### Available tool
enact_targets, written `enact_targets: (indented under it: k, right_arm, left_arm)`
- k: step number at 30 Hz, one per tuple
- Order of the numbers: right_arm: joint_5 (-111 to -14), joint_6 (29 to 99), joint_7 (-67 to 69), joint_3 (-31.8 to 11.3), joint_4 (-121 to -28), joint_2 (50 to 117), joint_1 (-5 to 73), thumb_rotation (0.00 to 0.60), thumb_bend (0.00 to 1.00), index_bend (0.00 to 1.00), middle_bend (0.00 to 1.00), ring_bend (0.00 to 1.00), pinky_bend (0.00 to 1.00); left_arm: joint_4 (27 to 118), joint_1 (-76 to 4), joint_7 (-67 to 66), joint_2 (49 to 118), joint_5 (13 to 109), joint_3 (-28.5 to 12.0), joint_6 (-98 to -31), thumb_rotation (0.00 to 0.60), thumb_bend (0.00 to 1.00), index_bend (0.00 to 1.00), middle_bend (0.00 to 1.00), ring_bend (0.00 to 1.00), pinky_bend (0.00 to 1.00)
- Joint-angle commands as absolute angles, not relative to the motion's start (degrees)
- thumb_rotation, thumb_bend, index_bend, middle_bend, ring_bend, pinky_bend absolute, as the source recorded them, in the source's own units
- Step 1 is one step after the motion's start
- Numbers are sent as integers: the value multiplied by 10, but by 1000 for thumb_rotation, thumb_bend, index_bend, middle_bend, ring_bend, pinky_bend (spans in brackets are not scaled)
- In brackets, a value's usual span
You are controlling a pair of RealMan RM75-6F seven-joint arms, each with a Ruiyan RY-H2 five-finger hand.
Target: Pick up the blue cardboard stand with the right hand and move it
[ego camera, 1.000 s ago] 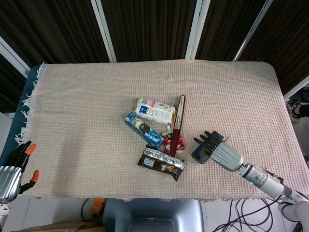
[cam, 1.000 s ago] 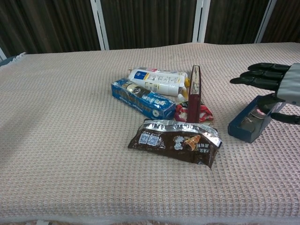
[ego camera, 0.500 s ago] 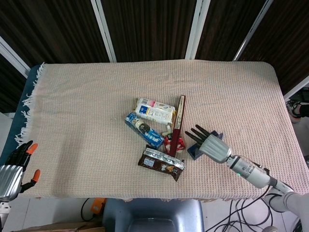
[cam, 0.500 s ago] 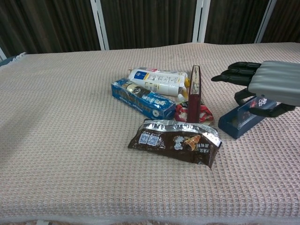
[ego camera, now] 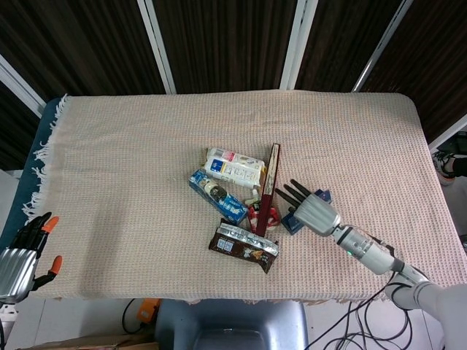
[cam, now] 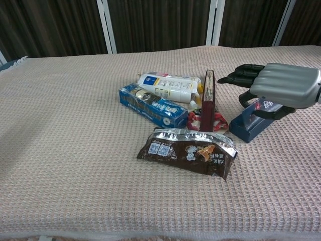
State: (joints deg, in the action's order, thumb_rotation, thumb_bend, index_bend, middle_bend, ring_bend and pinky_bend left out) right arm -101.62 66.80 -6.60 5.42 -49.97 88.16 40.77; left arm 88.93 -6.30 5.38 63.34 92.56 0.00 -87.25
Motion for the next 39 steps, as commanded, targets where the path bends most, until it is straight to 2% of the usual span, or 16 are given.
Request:
enact_targets:
  k: [1,5,11,16,18,20,23,25,28,33,39]
  right_arm:
    - [-1008,651,-71,46,-491,895,417,600,715,649,74,0,0]
    - [-997,644,-75,31,-480,910,425,600,670,543,63,0,0]
    - [-977,640,-77,9,-473,924,434,600,438,435,50,0,0]
    - [-951,671,-117,-18,-491,921,418,600,339,369,21,0,0]
    - [-928,708,-137,-32,-540,901,387,600,327,305,10,0,0]
    - [-901,740,-155,-39,-609,872,348,600,327,199,3,0,0]
    - [-845,803,-203,-22,-776,800,250,600,327,98,0,0,0]
    - [-810,835,-229,6,-885,743,187,600,327,39,0,0,0]
    - [-802,883,-202,43,-952,690,120,600,309,13,0,0,0]
    - [-847,942,-144,53,-949,665,74,600,291,13,0,0,0]
    - [-855,928,-131,46,-944,660,67,600,292,14,0,0,0]
  left_arm:
    - [889,-63,54,634,926,0,-872,600,424,0,0,5,145]
    - [889,-63,55,633,928,1,-873,600,424,0,0,6,147]
    - [887,-62,59,633,928,0,-877,600,424,0,0,6,153]
    - [883,-61,63,634,931,-1,-884,600,424,0,0,6,150]
    - [879,-60,66,636,932,-3,-889,600,422,0,0,5,140]
    - [875,-60,67,637,932,-5,-893,600,423,0,0,2,118]
    - [870,-60,64,641,931,-7,-895,600,423,0,0,0,76]
    - [869,-60,56,643,930,-7,-893,600,423,0,0,0,55]
    - [875,-63,41,642,928,-3,-879,600,424,0,0,0,50]
    - [895,-69,5,641,919,0,-856,600,424,0,0,0,50]
    - [902,-67,-10,645,925,2,-861,600,424,0,0,0,50]
